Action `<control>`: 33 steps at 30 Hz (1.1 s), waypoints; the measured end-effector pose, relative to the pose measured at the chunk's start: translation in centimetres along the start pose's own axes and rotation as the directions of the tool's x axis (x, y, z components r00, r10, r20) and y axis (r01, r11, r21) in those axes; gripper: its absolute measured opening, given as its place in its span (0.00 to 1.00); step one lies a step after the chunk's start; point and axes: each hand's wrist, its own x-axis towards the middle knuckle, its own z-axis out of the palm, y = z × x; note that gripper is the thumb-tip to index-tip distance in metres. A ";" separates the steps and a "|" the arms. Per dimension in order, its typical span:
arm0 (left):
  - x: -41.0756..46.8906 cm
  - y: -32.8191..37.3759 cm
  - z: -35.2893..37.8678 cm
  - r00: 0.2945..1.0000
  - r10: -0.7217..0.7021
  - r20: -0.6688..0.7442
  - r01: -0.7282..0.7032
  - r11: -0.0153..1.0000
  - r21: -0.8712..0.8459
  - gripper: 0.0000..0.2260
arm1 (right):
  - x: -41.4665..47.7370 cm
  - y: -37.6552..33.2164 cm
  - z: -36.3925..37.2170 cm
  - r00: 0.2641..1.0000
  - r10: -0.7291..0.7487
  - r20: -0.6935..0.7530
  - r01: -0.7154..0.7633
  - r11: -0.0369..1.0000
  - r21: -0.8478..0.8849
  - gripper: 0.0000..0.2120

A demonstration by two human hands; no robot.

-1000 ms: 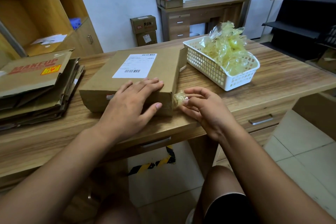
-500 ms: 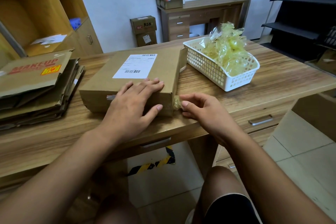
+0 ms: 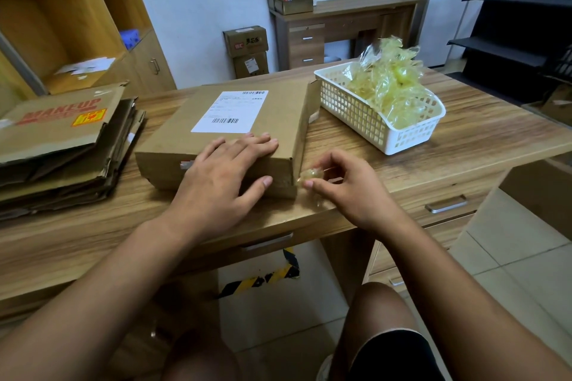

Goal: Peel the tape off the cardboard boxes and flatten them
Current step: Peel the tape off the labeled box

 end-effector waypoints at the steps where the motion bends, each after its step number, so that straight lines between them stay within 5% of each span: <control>1: -0.1 -0.1 0.0 1.000 0.001 -0.005 -0.001 1.000 -0.005 0.24 | 0.0 0.2 -0.1 1.000 0.013 -0.026 -0.011 0.999 0.042 0.09; 13: -0.6 -0.3 -0.4 1.000 0.009 0.000 -0.009 0.999 -0.052 0.23 | 1.8 0.9 -0.1 0.947 0.218 -0.235 -0.043 0.813 0.581 0.10; 20: -0.7 -0.3 -0.5 1.000 0.021 -0.004 -0.021 0.998 -0.061 0.22 | 3.0 0.7 -0.1 0.907 0.230 -0.354 0.032 0.798 0.601 0.11; 33: -0.7 -0.7 -0.1 1.000 0.027 -0.013 -0.028 0.999 -0.041 0.22 | 2.7 0.4 0.0 0.806 0.007 -0.591 0.242 0.908 0.341 0.10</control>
